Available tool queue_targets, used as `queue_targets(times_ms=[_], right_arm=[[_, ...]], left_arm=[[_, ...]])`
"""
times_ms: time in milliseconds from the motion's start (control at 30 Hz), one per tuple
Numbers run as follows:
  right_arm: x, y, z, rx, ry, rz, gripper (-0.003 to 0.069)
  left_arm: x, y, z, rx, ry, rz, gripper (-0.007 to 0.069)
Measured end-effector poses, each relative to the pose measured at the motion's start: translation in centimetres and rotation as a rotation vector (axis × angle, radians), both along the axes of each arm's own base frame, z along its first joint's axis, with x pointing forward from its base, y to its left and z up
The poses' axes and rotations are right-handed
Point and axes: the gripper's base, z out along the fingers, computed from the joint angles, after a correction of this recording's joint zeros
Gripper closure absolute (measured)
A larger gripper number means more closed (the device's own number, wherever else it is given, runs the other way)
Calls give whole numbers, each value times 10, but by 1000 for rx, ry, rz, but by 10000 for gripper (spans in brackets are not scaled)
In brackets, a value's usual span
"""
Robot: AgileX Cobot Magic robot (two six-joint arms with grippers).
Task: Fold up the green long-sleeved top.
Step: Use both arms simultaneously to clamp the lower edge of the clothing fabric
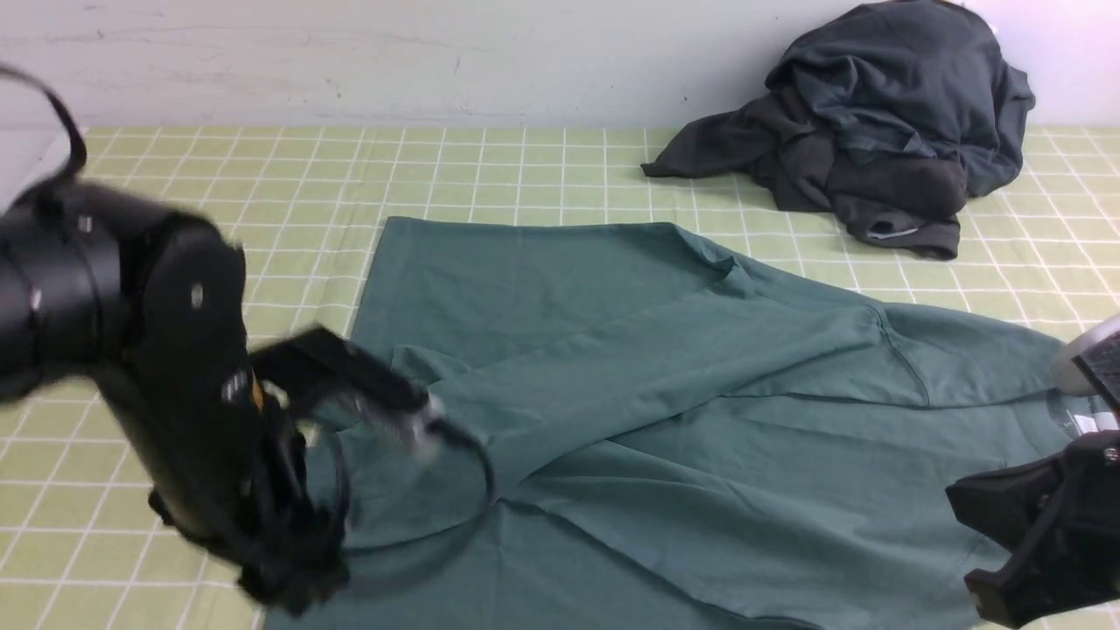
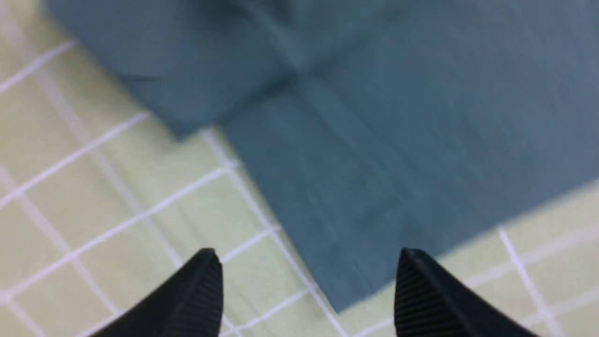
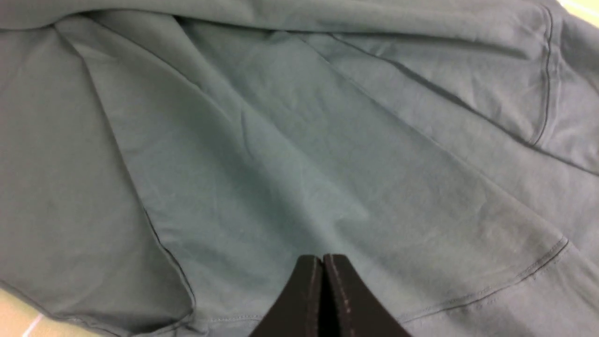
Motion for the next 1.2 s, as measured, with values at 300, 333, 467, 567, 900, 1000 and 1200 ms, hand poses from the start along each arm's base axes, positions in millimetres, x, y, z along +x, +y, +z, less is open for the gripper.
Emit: queue_targets(times_ms=[300, 333, 467, 567, 900, 1000, 1200], right_arm=[[-1, 1, 0, 26, 14, -8, 673], [-1, 1, 0, 31, 16, -9, 673], [-1, 2, 0, 40, 19, -12, 673], [-1, 2, 0, 42, 20, -13, 673], [-1, 2, 0, 24, 12, 8, 673], [-1, 2, 0, 12, 6, 22, 673], [-7, 3, 8, -40, -30, 135, 673]], left_arm=[[-51, 2, -56, 41, 12, -540, 163], [-52, 3, -59, 42, 14, -550, 163], [-50, 3, -69, 42, -12, -575, 172], [-44, 0, -75, 40, -61, -588, 249], [-39, -3, -68, 35, -91, -535, 613], [-37, -4, -51, 15, -127, -427, 619], [-38, 0, -16, -27, -200, -178, 619]])
